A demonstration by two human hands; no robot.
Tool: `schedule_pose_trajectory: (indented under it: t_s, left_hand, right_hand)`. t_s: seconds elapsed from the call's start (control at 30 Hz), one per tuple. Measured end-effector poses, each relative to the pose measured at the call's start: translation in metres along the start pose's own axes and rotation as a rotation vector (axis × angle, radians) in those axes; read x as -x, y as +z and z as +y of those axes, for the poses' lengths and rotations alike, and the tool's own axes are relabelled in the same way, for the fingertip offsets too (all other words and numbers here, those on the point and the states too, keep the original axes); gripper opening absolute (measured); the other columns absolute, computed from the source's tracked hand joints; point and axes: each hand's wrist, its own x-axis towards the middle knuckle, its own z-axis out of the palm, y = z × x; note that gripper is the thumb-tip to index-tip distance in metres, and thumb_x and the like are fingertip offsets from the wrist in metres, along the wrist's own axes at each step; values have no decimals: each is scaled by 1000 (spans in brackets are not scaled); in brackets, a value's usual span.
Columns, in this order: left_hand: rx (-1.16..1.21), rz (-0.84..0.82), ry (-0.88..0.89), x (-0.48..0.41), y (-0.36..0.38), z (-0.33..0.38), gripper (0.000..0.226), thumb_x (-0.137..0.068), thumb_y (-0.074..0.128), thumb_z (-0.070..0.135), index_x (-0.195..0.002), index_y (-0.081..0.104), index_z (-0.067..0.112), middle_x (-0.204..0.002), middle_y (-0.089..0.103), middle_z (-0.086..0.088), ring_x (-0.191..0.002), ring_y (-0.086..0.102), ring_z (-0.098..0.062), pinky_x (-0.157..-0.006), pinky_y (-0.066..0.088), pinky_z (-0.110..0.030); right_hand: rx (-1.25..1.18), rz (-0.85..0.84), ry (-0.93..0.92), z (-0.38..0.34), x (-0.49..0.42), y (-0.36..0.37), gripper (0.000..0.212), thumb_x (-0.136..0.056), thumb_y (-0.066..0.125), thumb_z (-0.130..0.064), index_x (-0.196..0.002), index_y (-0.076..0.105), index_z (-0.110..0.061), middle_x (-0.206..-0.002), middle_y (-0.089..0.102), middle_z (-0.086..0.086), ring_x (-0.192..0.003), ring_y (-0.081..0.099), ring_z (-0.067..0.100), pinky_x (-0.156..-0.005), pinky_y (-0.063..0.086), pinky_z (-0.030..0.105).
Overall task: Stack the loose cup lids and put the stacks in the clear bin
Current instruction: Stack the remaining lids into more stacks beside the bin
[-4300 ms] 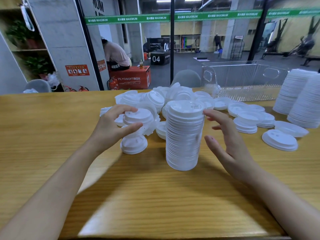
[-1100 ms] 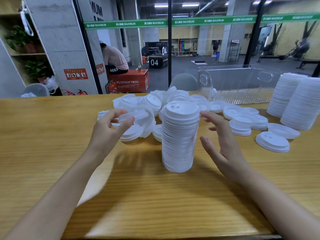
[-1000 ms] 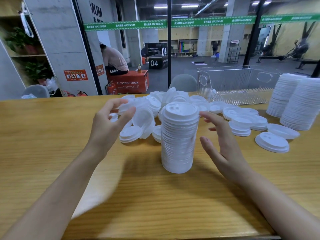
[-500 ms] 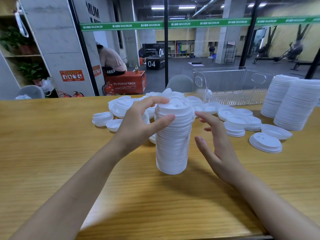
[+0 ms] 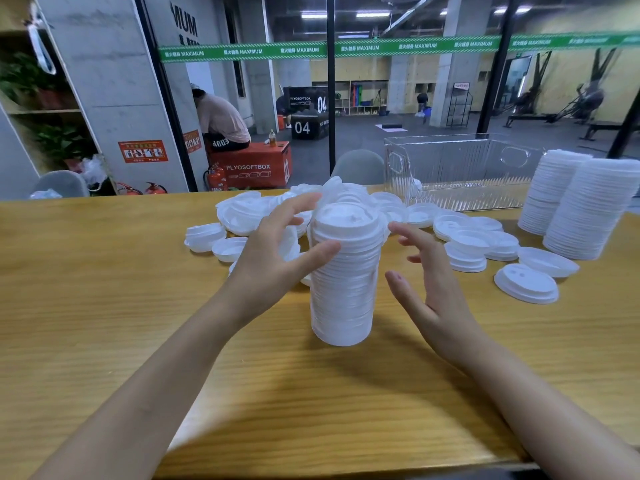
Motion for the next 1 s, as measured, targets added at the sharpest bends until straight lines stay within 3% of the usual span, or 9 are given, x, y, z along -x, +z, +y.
schedule_pose_trajectory:
  t_s: [0.13, 0.27, 0.37, 0.43, 0.53, 0.6, 0.7, 0.9, 1.0]
  left_hand:
    - [19, 40, -83, 28, 4, -22, 58, -74, 59, 66, -127, 43, 48, -121, 57, 21, -108, 57, 1, -85, 40, -5]
    - [-109, -109, -164, 49, 14, -44, 74, -78, 80, 37, -134, 32, 43, -118, 54, 19, -99, 60, -1, -81, 44, -16]
    - [-137, -178, -117, 51, 21, -44, 93, -73, 86, 25, -138, 22, 46, -119, 49, 22, -101, 60, -6, -79, 42, -6]
    - [-134, -193, -100, 50, 26, -41, 99, -70, 87, 22, -135, 19, 54, -118, 48, 26, -100, 61, -3, -80, 42, -5]
    - [-139, -178, -108, 50, 33, -37, 104, -69, 87, 17, -139, 18, 51, -113, 47, 30, -96, 60, 3, -77, 41, -1]
    - [-138, -176, -119, 50, 37, -34, 107, -69, 87, 16, -148, 19, 38, -114, 50, 24, -95, 59, 4, -74, 40, 0]
    - [-139, -207, -110, 49, 49, -24, 109, -69, 88, 20, -151, 17, 34, -119, 50, 17, -95, 59, 5, -73, 42, -1]
    - [-15, -308, -27, 31, 123, 12, 107, -68, 89, 22, -149, 21, 32, -117, 53, 11, -92, 60, -2, -71, 47, -8]
    - [29, -406, 15, 14, 178, 37, 108, -69, 89, 26, -150, 18, 32, -112, 50, 18, -89, 57, 3, -71, 48, -7]
  right_hand:
    - [37, -85, 160, -3, 10, -5, 63, -87, 50, -60, -143, 32, -38, -136, 44, -25, -130, 42, 10, -107, 39, 38]
    - [120, -307, 344, -9, 23, -1, 96, -71, 53, -81, -150, 24, -35, -127, 47, -17, -127, 39, 7, -107, 34, 31]
    - [183, -398, 372, -10, 22, 9, 103, -73, 68, -68, -153, 15, -33, -127, 56, -7, -126, 41, 14, -105, 37, 36]
    - [179, -438, 373, -10, 22, 15, 100, -75, 76, -57, -151, 15, -35, -123, 61, -10, -126, 42, 18, -105, 38, 43]
    - [169, -418, 373, -9, 21, 19, 91, -72, 81, -49, -143, 24, -34, -117, 64, -8, -121, 47, 20, -101, 41, 46]
    - [155, -397, 392, -8, 22, 16, 90, -69, 82, -47, -139, 27, -34, -112, 65, -6, -116, 51, 20, -98, 42, 48]
    - [143, -378, 401, -5, 28, -1, 93, -63, 82, -51, -138, 27, -39, -105, 66, -9, -111, 55, 19, -96, 44, 48]
    - [184, -262, 500, 8, 63, -82, 98, -64, 87, -46, -142, 27, -42, -107, 68, -8, -107, 60, 14, -93, 49, 45]
    - [265, -209, 574, 23, 81, -137, 97, -65, 89, -39, -142, 30, -35, -109, 67, -6, -111, 59, 14, -90, 48, 39]
